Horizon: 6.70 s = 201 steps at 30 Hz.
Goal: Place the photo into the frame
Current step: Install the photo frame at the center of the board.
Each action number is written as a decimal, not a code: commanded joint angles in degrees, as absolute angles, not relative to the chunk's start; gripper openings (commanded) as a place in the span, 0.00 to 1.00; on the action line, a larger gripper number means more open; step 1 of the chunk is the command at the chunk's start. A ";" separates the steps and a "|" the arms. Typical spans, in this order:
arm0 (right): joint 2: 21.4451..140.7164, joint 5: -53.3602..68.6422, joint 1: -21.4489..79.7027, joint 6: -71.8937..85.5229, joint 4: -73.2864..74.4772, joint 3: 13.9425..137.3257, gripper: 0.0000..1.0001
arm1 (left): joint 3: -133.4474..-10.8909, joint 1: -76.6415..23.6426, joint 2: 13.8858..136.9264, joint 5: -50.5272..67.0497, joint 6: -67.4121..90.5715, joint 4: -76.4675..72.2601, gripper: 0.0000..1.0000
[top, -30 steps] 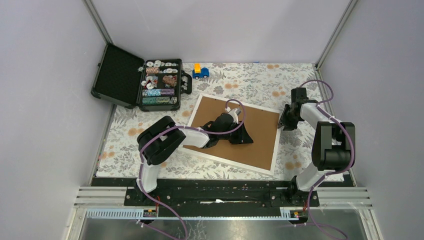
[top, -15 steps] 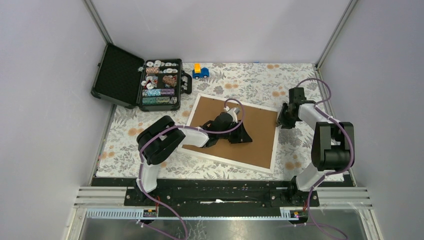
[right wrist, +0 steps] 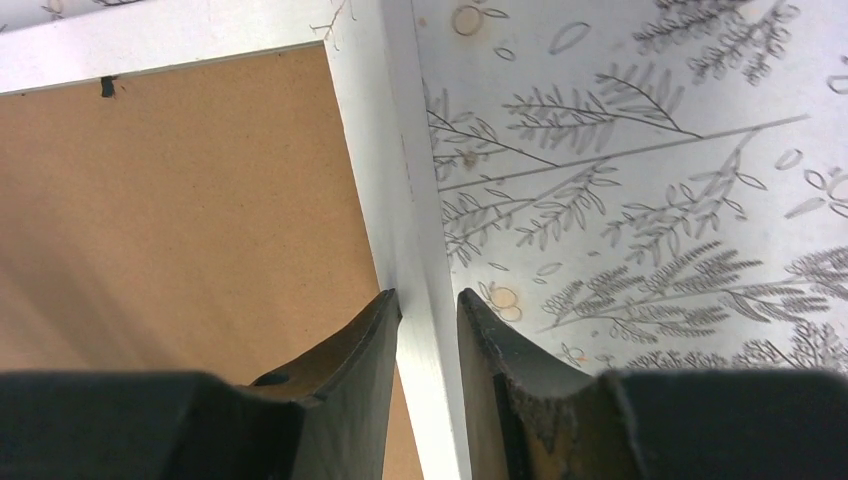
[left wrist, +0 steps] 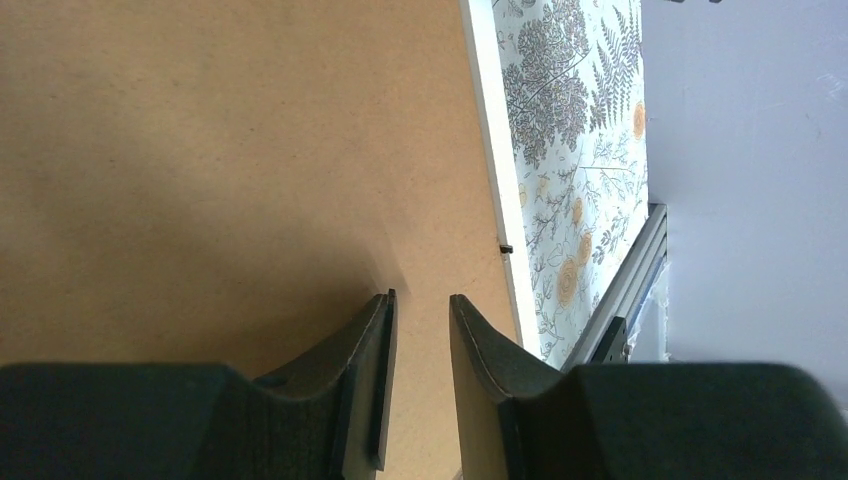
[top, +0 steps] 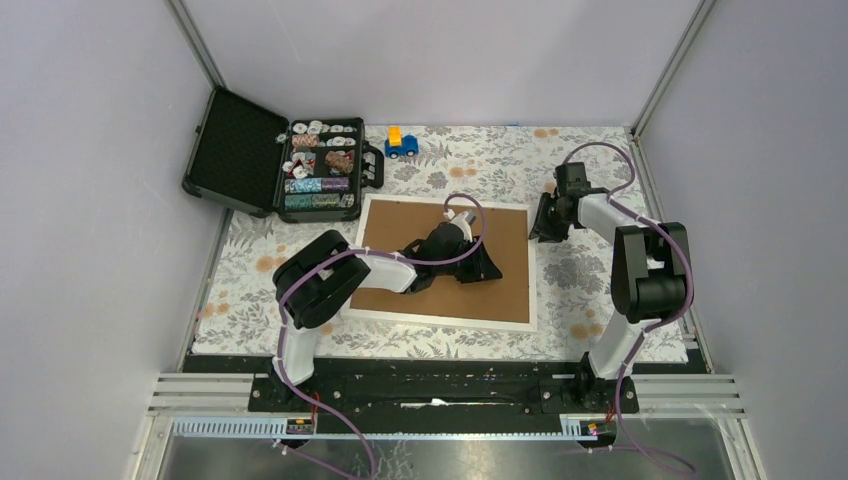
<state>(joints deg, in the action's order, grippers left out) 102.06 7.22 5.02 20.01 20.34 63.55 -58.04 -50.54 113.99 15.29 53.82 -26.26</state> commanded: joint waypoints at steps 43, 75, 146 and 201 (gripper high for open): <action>109.89 9.11 13.00 20.92 25.71 65.42 0.37 | -35.47 -13.80 83.20 9.87 38.03 4.14 0.92; 86.43 7.99 6.60 19.81 39.73 53.70 0.37 | -35.24 -13.79 80.86 8.93 37.53 4.86 0.94; 110.50 -12.31 42.45 38.62 50.05 86.11 0.37 | -32.83 -14.19 77.81 10.71 39.77 3.81 0.94; 107.48 6.95 4.83 16.63 31.17 69.17 0.30 | -34.99 -14.15 79.79 11.14 37.36 5.28 0.95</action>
